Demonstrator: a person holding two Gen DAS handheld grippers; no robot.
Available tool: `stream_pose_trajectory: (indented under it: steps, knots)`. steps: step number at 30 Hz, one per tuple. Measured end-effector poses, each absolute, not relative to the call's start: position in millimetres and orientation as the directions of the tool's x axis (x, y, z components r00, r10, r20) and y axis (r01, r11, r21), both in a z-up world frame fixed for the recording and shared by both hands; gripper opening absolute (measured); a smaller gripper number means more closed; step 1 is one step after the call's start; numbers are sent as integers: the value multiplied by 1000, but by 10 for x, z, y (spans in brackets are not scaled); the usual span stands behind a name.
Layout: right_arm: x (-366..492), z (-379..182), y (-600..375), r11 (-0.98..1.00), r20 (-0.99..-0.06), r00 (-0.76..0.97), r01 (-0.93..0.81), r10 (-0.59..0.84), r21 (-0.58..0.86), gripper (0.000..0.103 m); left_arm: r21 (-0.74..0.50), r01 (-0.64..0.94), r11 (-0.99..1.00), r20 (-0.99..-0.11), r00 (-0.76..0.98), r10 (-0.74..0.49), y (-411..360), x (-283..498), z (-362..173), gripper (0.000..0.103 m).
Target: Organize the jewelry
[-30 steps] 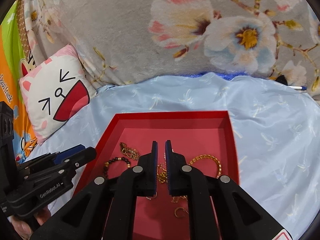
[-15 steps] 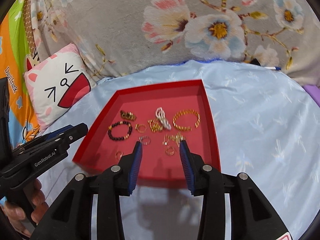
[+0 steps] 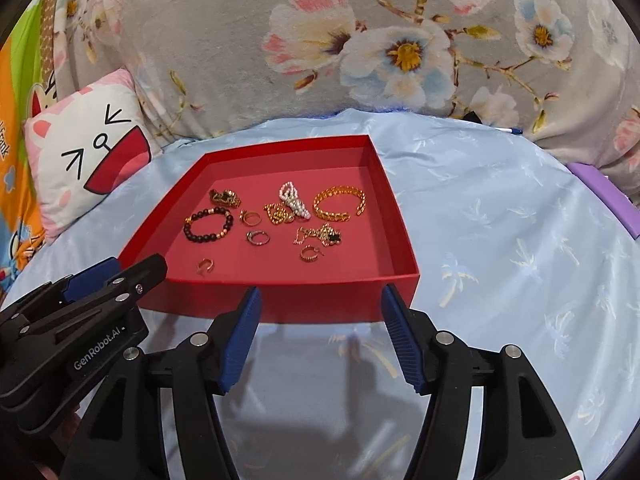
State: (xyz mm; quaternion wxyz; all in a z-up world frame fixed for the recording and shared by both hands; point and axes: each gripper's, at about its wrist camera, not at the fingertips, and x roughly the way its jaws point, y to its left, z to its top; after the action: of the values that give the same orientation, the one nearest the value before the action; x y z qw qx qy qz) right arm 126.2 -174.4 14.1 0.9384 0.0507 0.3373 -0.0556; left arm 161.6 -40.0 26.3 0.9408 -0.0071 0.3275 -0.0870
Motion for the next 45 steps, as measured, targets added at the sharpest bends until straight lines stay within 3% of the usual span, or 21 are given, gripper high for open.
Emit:
stream_pose_trajectory:
  steps: [4, 11, 16, 45]
  knots:
    - [1221, 98, -1763, 986, -640, 763, 157, -90, 49, 64, -45, 135, 990, -610, 781, -134, -414, 1563, 210, 59]
    - [1158, 78, -1798, 984, -639, 761, 175, -109, 40, 69, -23, 125, 992, -608, 786, -113, -450, 1521, 141, 62]
    - [1189, 45, -1842, 982, -656, 748, 178, -96, 60, 72, -32, 99, 995, -617, 781, -98, -416, 1550, 106, 72]
    - [1244, -22, -1845, 980, -680, 723, 196, -122, 34, 73, 35, 56, 998, -637, 771, -21, -481, 1586, 59, 72]
